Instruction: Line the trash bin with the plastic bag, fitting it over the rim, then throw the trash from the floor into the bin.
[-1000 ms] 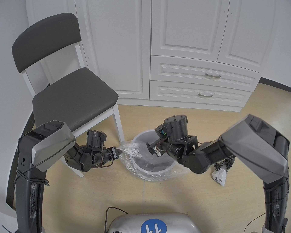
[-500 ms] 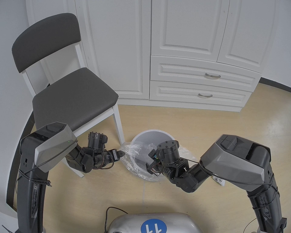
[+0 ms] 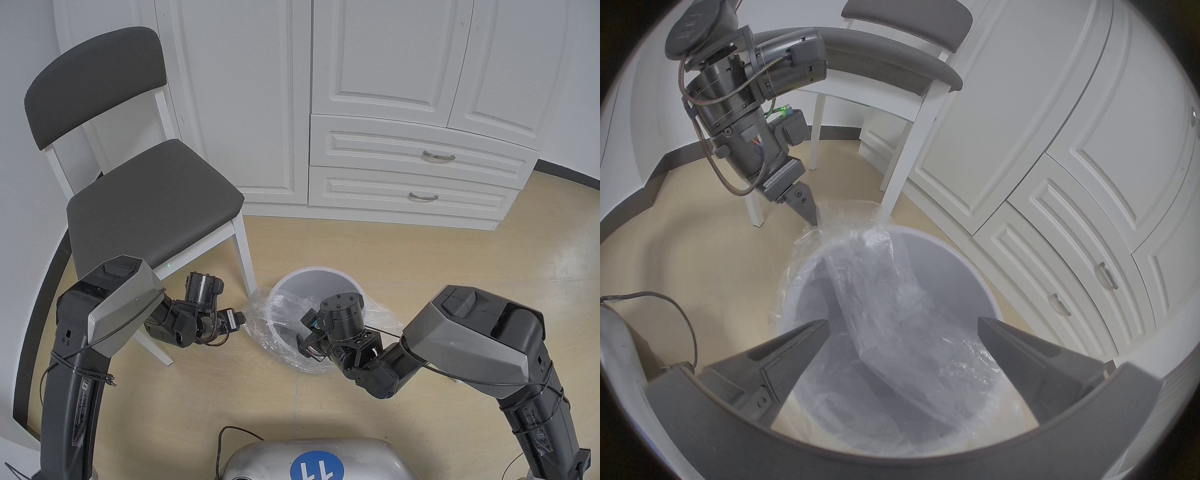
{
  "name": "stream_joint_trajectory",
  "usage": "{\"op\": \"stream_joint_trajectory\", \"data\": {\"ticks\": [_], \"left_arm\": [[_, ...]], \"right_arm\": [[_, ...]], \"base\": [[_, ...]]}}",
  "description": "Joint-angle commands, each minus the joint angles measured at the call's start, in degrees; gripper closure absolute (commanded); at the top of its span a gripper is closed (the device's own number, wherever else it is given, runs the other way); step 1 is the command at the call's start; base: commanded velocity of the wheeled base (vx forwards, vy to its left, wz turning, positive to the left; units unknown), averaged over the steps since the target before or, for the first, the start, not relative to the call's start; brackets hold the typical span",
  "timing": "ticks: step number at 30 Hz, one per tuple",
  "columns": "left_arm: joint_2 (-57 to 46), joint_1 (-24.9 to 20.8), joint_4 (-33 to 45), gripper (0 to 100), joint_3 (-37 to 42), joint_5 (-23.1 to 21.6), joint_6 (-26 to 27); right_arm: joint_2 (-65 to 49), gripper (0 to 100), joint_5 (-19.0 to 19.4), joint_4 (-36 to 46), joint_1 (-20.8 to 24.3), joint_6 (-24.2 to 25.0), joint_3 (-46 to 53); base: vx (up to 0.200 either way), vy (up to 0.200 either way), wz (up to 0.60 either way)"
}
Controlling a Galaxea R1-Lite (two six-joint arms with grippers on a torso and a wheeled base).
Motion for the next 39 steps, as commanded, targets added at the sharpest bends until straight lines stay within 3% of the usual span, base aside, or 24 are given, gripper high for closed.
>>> {"op": "stream_joint_trajectory", "data": {"ticks": [1,27,28,35,39], "left_arm": [[1.2,0.1,0.2,0,-0.7,0.0,0.1],[1.2,0.5,2.1,0,-1.7,0.0,0.1],[1.2,0.5,2.1,0,-1.7,0.0,0.1],[1.2,0.4,1.8,0,-1.3,0.0,0.1],[1.0,0.4,1.4,0,-1.0,0.0,0.3]], "right_arm": [[2.6,0,0.0,-0.4,0.1,-0.6,-2.1],[9.7,0,-2.4,-0.1,-1.4,-3.0,-11.6],[9.4,100,-3.2,-0.1,-1.7,-3.0,-12.2],[7.3,100,-3.8,0.0,-3.1,-3.0,-13.7],[7.9,100,-4.6,0.5,-4.9,-3.1,-19.4]], "base": [[0.0,0.0,0.0],[0.0,0.0,0.0],[0.0,0.0,0.0],[0.0,0.0,0.0],[0.0,0.0,0.0]]}}
